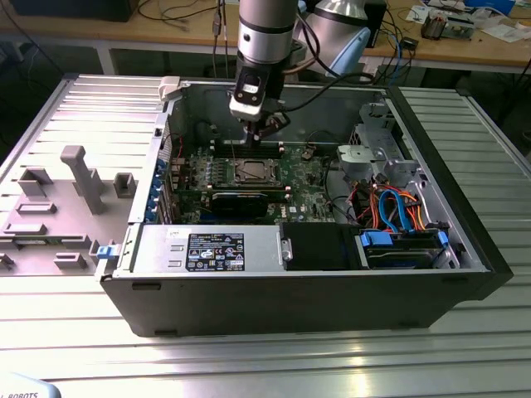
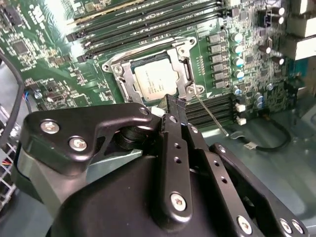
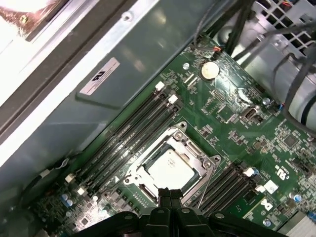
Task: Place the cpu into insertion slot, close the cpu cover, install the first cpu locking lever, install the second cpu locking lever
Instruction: 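Install the first cpu locking lever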
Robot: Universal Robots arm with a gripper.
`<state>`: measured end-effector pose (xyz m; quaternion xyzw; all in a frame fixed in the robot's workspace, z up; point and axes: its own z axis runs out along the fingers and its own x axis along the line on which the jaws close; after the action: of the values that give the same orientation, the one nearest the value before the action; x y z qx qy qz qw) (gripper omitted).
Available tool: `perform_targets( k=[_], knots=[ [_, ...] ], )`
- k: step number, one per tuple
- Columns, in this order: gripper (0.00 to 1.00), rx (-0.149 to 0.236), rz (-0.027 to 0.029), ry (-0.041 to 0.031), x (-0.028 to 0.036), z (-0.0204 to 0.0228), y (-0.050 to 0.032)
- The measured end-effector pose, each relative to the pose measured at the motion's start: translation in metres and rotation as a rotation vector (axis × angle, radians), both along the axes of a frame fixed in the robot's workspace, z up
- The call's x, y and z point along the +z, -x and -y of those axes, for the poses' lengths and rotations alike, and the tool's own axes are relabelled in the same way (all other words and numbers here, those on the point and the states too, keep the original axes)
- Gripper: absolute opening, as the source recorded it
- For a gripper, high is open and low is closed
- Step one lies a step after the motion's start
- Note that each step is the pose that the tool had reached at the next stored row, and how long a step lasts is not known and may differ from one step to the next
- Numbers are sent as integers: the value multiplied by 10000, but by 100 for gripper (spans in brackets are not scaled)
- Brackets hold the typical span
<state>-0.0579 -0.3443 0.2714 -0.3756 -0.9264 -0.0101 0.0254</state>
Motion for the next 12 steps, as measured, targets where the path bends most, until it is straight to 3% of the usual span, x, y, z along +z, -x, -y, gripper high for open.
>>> perform_targets(
  k=[5,12],
  knots=[
    [11,1245,0,0,0,0,0],
    [11,1382,0,0,0,0,0]
  ],
)
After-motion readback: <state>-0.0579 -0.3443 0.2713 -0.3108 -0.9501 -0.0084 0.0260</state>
